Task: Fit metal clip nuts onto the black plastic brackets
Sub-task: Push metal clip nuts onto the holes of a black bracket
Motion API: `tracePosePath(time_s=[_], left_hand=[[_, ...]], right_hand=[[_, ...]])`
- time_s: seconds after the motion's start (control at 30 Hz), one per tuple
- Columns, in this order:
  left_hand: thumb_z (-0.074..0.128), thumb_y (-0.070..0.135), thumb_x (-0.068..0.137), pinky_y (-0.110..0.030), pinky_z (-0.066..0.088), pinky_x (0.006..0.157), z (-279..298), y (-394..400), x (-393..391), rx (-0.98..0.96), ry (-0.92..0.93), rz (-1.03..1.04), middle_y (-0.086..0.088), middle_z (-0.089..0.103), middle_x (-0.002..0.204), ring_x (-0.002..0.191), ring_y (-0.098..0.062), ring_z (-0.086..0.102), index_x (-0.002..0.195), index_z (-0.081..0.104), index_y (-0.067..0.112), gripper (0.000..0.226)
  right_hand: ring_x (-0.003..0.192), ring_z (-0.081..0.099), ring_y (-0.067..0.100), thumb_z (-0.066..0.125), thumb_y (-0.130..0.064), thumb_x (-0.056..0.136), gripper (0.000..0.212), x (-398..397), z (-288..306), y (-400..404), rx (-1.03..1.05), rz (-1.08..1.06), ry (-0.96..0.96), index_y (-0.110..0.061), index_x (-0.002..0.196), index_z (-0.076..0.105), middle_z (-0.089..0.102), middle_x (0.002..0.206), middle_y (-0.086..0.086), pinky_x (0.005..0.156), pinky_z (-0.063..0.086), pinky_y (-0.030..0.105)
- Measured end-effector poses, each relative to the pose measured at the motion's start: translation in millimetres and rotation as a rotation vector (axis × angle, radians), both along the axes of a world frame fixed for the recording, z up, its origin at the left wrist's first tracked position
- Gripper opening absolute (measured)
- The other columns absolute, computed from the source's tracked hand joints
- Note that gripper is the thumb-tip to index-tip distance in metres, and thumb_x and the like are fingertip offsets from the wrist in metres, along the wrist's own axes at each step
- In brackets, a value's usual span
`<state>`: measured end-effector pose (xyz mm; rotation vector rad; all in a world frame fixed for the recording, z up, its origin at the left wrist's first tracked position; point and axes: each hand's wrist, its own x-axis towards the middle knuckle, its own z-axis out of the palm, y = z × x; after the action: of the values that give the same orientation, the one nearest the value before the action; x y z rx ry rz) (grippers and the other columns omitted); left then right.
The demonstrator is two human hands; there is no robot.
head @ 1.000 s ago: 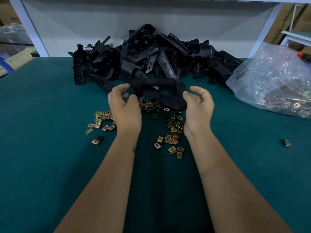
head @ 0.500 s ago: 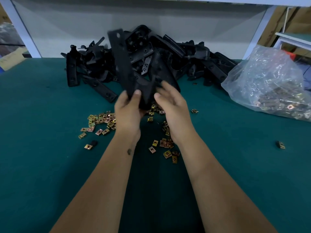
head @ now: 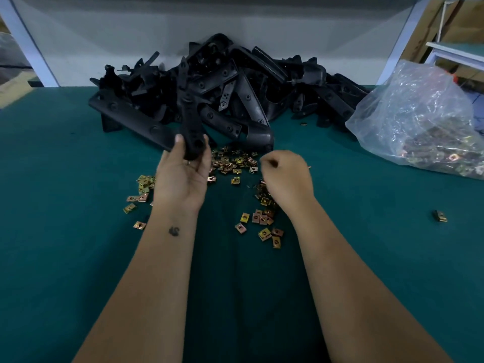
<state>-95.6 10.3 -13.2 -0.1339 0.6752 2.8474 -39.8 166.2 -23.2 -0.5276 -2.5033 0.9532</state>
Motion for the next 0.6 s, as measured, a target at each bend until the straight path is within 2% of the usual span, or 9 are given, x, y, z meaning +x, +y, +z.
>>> tracePosePath(time_s=[0.03,0.1,0.23,0.3,0.37,0.43,0.5,0.6], left_hand=[[0.054,0.014,0.100,-0.025,0.058,0.063,-1.4,2.8,0.8,-0.035,-0.005,-0.013,-0.015,0.073,0.095,0.074,-0.019,0.074,0.106,0.054,0.004,0.011],[0.054,0.013,0.100,-0.026,0.058,0.062,-3.1,7.1,1.3,-0.109,0.001,-0.028,-0.016,0.068,0.103,0.071,-0.019,0.074,0.106,0.055,0.007,0.008],[0.054,0.011,0.100,-0.027,0.059,0.061,-3.7,9.8,2.7,-0.162,-0.006,-0.035,-0.017,0.066,0.106,0.069,-0.020,0.074,0.101,0.055,0.009,0.003],[0.054,0.010,0.100,-0.028,0.059,0.060,-3.3,9.8,2.9,-0.145,-0.026,-0.038,-0.016,0.066,0.104,0.068,-0.020,0.074,0.101,0.055,0.008,0.002],[0.054,0.010,0.100,-0.028,0.059,0.060,-3.5,9.5,2.9,-0.150,-0.029,-0.048,-0.015,0.067,0.102,0.068,-0.019,0.074,0.104,0.055,0.008,0.005],[0.053,0.009,0.100,-0.028,0.059,0.060,-3.8,9.7,3.1,-0.174,-0.029,-0.064,-0.014,0.067,0.102,0.068,-0.019,0.074,0.111,0.053,0.005,0.012],[0.053,0.008,0.100,-0.029,0.059,0.060,-4.4,10.0,2.1,-0.201,-0.047,-0.075,-0.014,0.067,0.102,0.069,-0.018,0.074,0.117,0.052,0.004,0.018],[0.054,0.004,0.099,-0.030,0.059,0.062,-3.6,13.6,2.5,-0.310,-0.030,-0.049,-0.012,0.065,0.113,0.081,-0.019,0.074,0.128,0.048,0.007,0.030]], right_hand=[[0.098,0.051,0.022,0.050,-0.024,0.096,0.023,-1.7,-2.2,-2.2,0.174,0.014,-0.085,-0.017,0.098,0.073,0.062,0.100,0.002,0.076,0.040,0.031],[0.109,0.045,0.028,0.054,-0.036,0.096,0.028,-5.3,-4.8,-7.1,0.431,0.018,-0.169,-0.016,0.106,0.072,0.060,0.110,0.006,0.087,0.039,0.035],[0.106,0.049,0.027,0.061,-0.035,0.094,0.022,-6.9,-4.8,-10.8,0.452,-0.006,-0.103,-0.018,0.102,0.072,0.065,0.102,0.003,0.085,0.040,0.036],[0.102,0.052,0.024,0.063,-0.027,0.094,0.012,-5.9,-4.2,-11.0,0.328,-0.004,-0.050,-0.017,0.097,0.069,0.067,0.094,0.001,0.083,0.043,0.035],[0.089,0.057,0.013,0.065,-0.018,0.092,0.002,-4.8,-1.6,-11.9,0.091,0.008,0.061,-0.018,0.094,0.066,0.064,0.082,-0.007,0.077,0.047,0.031],[0.077,0.058,0.000,0.066,-0.013,0.091,0.009,-3.4,2.2,-13.3,-0.149,0.010,0.181,-0.021,0.097,0.068,0.062,0.078,-0.016,0.070,0.046,0.019],[0.074,0.064,0.000,0.066,-0.007,0.090,0.018,-2.0,6.0,-13.6,-0.423,0.028,0.289,-0.023,0.098,0.069,0.067,0.083,-0.013,0.068,0.049,0.013],[0.071,0.067,0.001,0.064,0.004,0.089,0.024,0.7,9.6,-14.6,-0.762,0.106,0.384,-0.018,0.093,0.070,0.072,0.087,-0.001,0.066,0.051,0.014]])
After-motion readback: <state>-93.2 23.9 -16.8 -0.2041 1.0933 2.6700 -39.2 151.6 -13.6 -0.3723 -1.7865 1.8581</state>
